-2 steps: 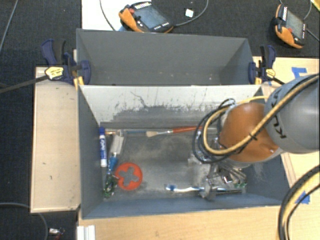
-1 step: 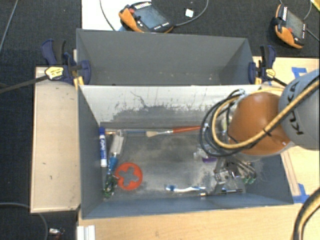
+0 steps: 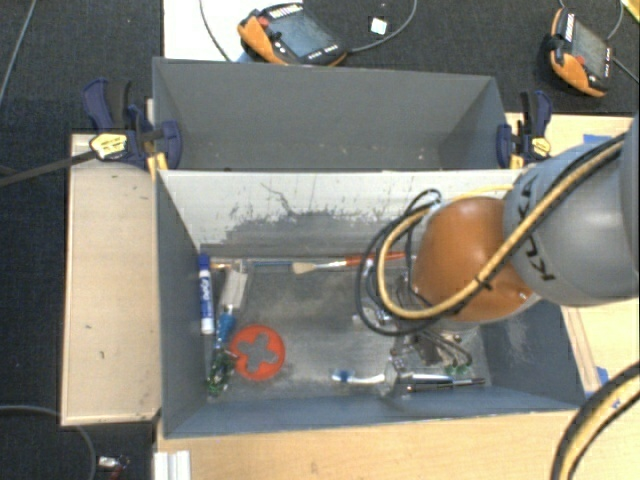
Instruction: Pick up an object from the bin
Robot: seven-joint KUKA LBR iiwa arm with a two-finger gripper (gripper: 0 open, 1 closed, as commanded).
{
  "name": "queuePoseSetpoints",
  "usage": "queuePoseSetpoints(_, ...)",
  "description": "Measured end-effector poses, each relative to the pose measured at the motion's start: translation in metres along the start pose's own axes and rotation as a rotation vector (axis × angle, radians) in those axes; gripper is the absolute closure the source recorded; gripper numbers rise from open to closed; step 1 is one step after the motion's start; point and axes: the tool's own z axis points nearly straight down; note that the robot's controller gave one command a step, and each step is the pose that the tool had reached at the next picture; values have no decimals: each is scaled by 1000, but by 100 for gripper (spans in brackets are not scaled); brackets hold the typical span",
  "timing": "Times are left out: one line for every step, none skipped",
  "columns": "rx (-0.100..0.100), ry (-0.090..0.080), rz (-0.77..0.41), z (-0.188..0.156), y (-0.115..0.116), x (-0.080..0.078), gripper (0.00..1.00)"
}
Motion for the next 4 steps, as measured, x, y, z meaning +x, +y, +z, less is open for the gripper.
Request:
queuePoseSetpoints(6, -15, -75, 29, -17, 1, 0)
queuePoseSetpoints(2, -8, 2, 30, -57, 6, 100)
queuePoseSetpoints(2, -8, 2, 30, -57, 6, 100)
queuePoseSetpoints(-1, 1, 5, -12, -56, 8, 100)
